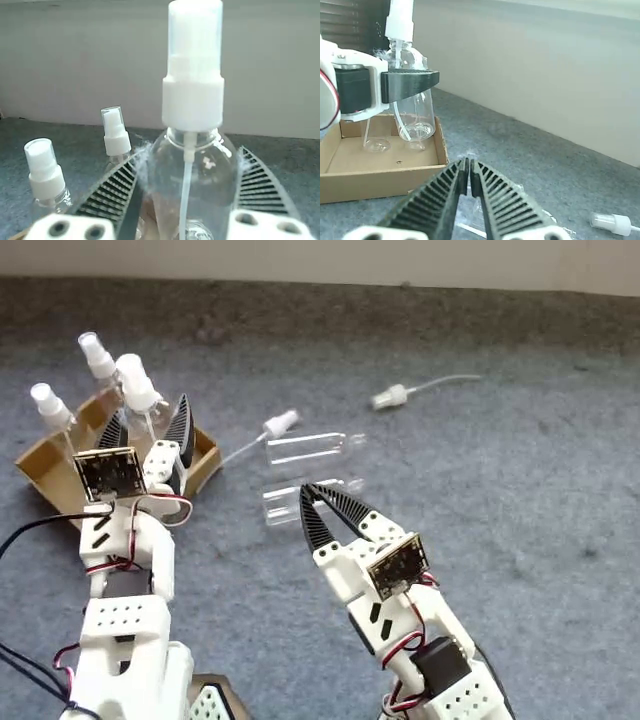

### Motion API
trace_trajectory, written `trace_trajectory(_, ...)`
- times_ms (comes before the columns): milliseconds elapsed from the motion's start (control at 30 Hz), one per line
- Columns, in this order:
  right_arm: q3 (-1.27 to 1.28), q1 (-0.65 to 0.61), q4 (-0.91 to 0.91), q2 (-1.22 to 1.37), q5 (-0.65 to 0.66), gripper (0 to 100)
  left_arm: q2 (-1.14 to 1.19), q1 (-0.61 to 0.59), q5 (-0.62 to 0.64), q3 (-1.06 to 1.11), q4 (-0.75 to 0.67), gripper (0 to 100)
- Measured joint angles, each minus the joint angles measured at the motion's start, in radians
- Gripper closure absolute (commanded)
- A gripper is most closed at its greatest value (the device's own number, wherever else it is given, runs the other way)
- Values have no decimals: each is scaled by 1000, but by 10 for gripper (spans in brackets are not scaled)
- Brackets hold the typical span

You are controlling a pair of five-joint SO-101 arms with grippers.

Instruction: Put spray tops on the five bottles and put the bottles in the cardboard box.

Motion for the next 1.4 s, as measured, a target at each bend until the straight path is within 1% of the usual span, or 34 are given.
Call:
trace_trajectory(300, 0, 0, 0, 0, 0, 994, 12, 3, 0, -2, -17, 853)
trace_trajectory(600, 0, 0, 0, 0, 0, 994, 298, 3, 0, -97, -34, 853)
trace_trajectory(833, 0, 0, 0, 0, 0, 994, 437, 3, 0, -100, -226, 854)
trace_trajectory(1167, 0, 0, 0, 0, 0, 994, 658, 3, 0, -157, -411, 854)
trace_trajectory(1233, 0, 0, 0, 0, 0, 994, 689, 3, 0, -163, -437, 854)
trace_trajectory(1400, 0, 0, 0, 0, 0, 994, 746, 2, -2, -166, -453, 854)
